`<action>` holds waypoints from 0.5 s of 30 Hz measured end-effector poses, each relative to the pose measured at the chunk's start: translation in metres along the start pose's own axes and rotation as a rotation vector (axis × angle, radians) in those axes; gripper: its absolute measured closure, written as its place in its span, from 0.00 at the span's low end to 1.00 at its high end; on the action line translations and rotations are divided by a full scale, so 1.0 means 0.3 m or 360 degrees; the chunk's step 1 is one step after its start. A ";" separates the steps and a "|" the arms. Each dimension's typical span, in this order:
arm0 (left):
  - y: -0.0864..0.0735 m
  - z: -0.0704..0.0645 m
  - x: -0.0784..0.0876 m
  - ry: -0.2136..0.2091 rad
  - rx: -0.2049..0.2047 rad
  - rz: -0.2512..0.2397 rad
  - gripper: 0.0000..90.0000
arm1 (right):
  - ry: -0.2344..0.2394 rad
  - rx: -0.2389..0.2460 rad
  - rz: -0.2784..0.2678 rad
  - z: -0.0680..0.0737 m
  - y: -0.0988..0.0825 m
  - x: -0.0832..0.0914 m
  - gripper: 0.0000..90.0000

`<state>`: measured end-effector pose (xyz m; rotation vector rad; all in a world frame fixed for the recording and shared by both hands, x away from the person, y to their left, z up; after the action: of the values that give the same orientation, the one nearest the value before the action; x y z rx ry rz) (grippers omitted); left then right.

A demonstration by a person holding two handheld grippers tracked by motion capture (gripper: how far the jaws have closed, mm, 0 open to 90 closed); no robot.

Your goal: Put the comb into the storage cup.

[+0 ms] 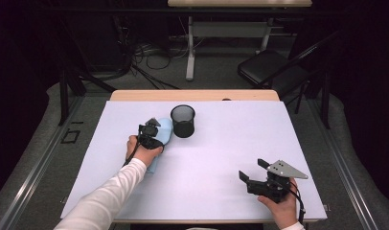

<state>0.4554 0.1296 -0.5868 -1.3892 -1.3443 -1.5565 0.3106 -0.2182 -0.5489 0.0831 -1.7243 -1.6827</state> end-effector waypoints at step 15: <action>0.000 0.002 0.003 -0.0008 0.0052 0.0034 0.74 | 0.0005 -0.0012 0.0002 -0.001 0.000 -0.001 0.16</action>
<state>0.4552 0.1303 -0.5860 -1.3844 -1.3481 -1.5118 0.3109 -0.2183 -0.5491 0.0810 -1.7155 -1.6868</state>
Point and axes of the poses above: each handheld gripper's, and its own axes: x roughly backward along the jaws, y roughly out of its top, z roughly to its left, the point moved 6 cm from there along -x, roughly forward along the jaws, and after that the axes turned 4 degrees about z, right-handed, at the moved point
